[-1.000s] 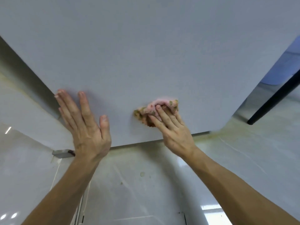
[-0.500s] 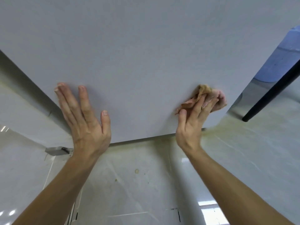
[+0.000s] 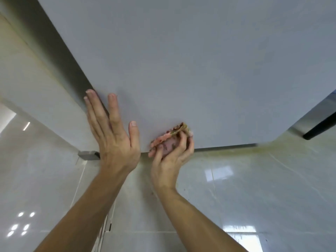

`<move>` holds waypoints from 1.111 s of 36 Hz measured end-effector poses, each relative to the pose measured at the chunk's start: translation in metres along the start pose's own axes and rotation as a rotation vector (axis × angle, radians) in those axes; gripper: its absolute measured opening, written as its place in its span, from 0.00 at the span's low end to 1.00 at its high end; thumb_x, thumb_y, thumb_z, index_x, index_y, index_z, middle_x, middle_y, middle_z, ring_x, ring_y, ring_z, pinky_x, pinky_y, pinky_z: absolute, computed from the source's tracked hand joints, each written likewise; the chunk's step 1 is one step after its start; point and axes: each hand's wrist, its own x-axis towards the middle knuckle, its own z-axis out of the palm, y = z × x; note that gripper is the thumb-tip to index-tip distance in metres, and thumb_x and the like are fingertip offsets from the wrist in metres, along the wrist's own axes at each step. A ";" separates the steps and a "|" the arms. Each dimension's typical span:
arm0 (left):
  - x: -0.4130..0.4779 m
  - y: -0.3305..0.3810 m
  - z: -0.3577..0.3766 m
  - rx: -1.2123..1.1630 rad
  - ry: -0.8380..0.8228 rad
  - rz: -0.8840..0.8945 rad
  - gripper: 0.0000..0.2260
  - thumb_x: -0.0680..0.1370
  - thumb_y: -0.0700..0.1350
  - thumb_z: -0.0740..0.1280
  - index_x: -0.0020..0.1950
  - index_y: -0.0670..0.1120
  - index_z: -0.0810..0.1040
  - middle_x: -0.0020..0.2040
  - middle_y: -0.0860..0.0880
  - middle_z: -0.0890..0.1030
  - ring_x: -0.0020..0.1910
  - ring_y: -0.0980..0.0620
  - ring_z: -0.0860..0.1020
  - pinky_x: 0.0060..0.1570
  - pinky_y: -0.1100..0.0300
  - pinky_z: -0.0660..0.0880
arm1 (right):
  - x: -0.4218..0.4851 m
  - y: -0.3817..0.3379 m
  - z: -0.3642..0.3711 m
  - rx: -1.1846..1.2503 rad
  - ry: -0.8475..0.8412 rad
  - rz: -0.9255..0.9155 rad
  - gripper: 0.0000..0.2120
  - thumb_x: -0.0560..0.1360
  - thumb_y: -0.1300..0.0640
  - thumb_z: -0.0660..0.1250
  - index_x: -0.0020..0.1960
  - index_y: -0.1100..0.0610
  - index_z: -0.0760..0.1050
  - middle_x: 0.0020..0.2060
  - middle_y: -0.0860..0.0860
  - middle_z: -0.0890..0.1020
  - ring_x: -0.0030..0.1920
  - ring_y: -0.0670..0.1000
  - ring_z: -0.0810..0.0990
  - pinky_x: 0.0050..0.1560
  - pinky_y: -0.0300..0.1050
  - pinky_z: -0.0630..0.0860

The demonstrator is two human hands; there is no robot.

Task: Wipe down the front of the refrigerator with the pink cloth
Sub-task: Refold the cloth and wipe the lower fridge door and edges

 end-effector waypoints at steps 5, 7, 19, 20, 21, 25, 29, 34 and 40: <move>0.001 0.004 0.007 -0.017 0.014 -0.010 0.31 0.82 0.37 0.65 0.82 0.34 0.55 0.81 0.25 0.50 0.82 0.27 0.50 0.78 0.29 0.53 | 0.044 0.035 -0.049 -0.125 -0.137 -0.219 0.35 0.70 0.71 0.69 0.71 0.49 0.64 0.65 0.45 0.61 0.65 0.51 0.68 0.68 0.38 0.70; 0.001 0.008 0.010 -0.030 0.013 -0.024 0.33 0.82 0.37 0.66 0.83 0.36 0.53 0.81 0.25 0.49 0.83 0.28 0.49 0.77 0.28 0.53 | 0.062 0.044 -0.070 -0.156 -0.177 -0.279 0.31 0.69 0.69 0.67 0.70 0.51 0.68 0.64 0.48 0.64 0.61 0.43 0.70 0.62 0.31 0.72; 0.002 0.032 0.029 -0.014 0.065 -0.017 0.31 0.84 0.44 0.60 0.83 0.41 0.50 0.77 0.19 0.50 0.78 0.17 0.49 0.76 0.25 0.48 | 0.177 0.028 -0.196 0.098 0.515 0.087 0.16 0.76 0.68 0.67 0.61 0.56 0.81 0.55 0.47 0.66 0.49 0.39 0.76 0.56 0.29 0.73; 0.002 0.032 0.030 -0.011 0.054 -0.040 0.31 0.84 0.46 0.59 0.83 0.43 0.49 0.78 0.20 0.49 0.78 0.18 0.48 0.76 0.25 0.48 | 0.191 0.024 -0.203 0.108 0.566 0.112 0.14 0.77 0.64 0.67 0.62 0.56 0.81 0.54 0.46 0.67 0.52 0.43 0.78 0.58 0.32 0.75; 0.001 0.031 0.031 -0.008 0.044 -0.058 0.31 0.84 0.47 0.59 0.84 0.45 0.47 0.78 0.21 0.49 0.79 0.18 0.48 0.76 0.25 0.47 | 0.203 0.019 -0.207 0.122 0.593 0.125 0.13 0.79 0.60 0.66 0.62 0.55 0.81 0.55 0.47 0.67 0.56 0.48 0.78 0.62 0.37 0.76; 0.003 0.033 0.032 0.011 0.017 -0.091 0.32 0.85 0.50 0.57 0.85 0.52 0.43 0.80 0.23 0.47 0.80 0.20 0.46 0.76 0.25 0.47 | 0.230 0.010 -0.196 0.140 0.601 0.184 0.23 0.84 0.53 0.59 0.77 0.61 0.69 0.71 0.52 0.66 0.72 0.55 0.72 0.76 0.43 0.65; 0.004 0.038 0.031 0.006 0.035 -0.064 0.31 0.85 0.47 0.58 0.84 0.46 0.46 0.79 0.21 0.48 0.79 0.19 0.47 0.77 0.25 0.47 | 0.206 0.013 -0.158 0.191 0.516 0.256 0.28 0.85 0.43 0.51 0.84 0.43 0.48 0.82 0.44 0.49 0.80 0.61 0.61 0.78 0.65 0.64; 0.002 0.038 0.022 0.013 0.043 -0.012 0.31 0.83 0.42 0.62 0.82 0.38 0.51 0.79 0.21 0.50 0.79 0.21 0.48 0.80 0.30 0.46 | 0.171 0.031 -0.123 0.131 0.346 0.634 0.28 0.89 0.55 0.48 0.85 0.61 0.42 0.85 0.57 0.43 0.84 0.57 0.43 0.82 0.50 0.43; -0.003 0.025 0.012 0.025 -0.019 -0.011 0.33 0.82 0.40 0.64 0.83 0.36 0.53 0.82 0.26 0.49 0.82 0.27 0.47 0.82 0.40 0.45 | 0.102 0.021 -0.061 0.661 0.052 1.088 0.20 0.84 0.55 0.47 0.41 0.55 0.73 0.36 0.55 0.78 0.30 0.54 0.78 0.44 0.58 0.83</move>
